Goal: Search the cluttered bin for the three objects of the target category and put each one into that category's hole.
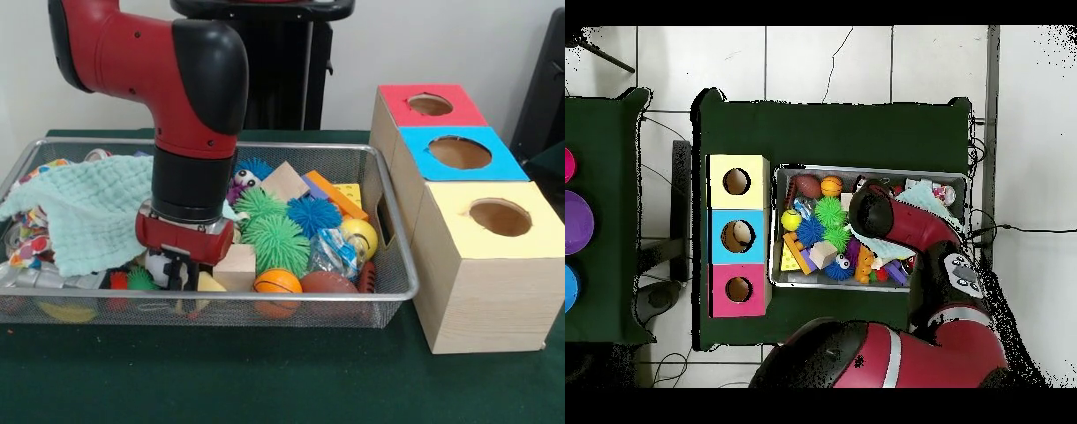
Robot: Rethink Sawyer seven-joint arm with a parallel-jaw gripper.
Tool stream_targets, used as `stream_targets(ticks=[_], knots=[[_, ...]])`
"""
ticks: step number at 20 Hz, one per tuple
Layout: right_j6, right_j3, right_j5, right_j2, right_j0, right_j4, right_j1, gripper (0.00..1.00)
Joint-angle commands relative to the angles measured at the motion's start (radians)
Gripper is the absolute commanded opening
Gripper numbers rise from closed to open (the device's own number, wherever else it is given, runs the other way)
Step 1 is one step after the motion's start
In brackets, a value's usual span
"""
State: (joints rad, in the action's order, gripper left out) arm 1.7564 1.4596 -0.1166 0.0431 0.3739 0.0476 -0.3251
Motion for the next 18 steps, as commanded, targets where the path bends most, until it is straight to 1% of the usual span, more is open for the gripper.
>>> stream_targets(ticks=[1, 6, 10, 11, 12, 14, 18], knots=[[0.011, -0.047, -0.299, 0.008, -0.010, 0.017, -0.005, 0.00], [0.006, -0.062, -0.335, 0.007, -0.007, 0.024, -0.011, 0.00], [-0.007, -0.048, -0.429, 0.011, -0.023, 0.033, -0.106, 0.00], [-0.015, -0.046, -0.445, 0.010, -0.025, 0.039, -0.132, 0.00], [-0.016, -0.047, -0.449, 0.010, -0.026, 0.044, -0.143, 0.00], [-0.024, -0.043, -0.435, 0.001, -0.022, 0.060, -0.162, 0.00], [-0.017, -0.013, -0.345, -0.030, -0.004, 0.086, -0.198, 0.00]])
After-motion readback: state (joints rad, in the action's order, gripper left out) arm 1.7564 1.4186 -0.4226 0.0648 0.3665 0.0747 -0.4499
